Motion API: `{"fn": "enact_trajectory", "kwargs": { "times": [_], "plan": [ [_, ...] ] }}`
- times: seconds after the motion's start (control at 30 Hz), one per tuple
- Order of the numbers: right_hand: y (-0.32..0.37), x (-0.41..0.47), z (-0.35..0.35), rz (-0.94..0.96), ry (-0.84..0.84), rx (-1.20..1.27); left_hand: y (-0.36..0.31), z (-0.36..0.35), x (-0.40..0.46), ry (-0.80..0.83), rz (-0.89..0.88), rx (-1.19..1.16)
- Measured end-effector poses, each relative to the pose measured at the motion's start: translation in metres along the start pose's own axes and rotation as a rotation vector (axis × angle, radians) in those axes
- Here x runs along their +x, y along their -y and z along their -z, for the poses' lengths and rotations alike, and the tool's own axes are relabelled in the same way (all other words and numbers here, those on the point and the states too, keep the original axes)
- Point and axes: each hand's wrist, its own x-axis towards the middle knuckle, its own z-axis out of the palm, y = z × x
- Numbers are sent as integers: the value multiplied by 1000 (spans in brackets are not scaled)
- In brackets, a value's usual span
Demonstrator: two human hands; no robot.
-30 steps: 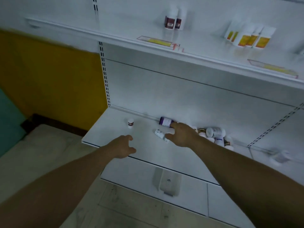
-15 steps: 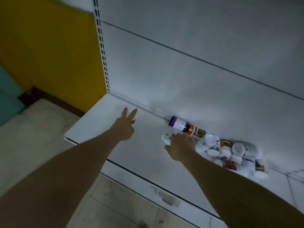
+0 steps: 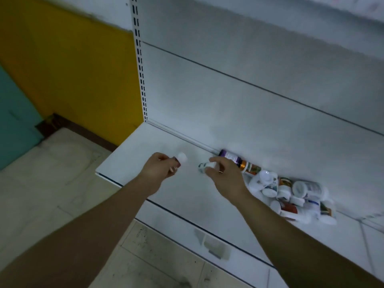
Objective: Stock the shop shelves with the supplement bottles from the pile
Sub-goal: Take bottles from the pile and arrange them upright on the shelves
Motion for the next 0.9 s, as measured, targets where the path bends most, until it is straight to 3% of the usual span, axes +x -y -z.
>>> {"fn": "enact_trajectory", "kwargs": {
  "times": [0.07, 0.13, 0.33, 0.7, 0.9],
  "plan": [
    [32, -32, 7, -95, 5, 395, -16, 5, -49, 135, -7, -228],
    [63, -67, 11, -136, 29, 700, -32, 14, -94, 258, -81, -281],
    [139, -153, 27, -74, -36, 1004, -75, 50, -198, 487, -267, -263],
    [228, -231, 98, 316, -86, 1036, -157, 52, -295, 735, -407, -312],
    [253, -229, 154, 443, -134, 991, -204, 22, -315, 656, -593, -140]
  ]
}}
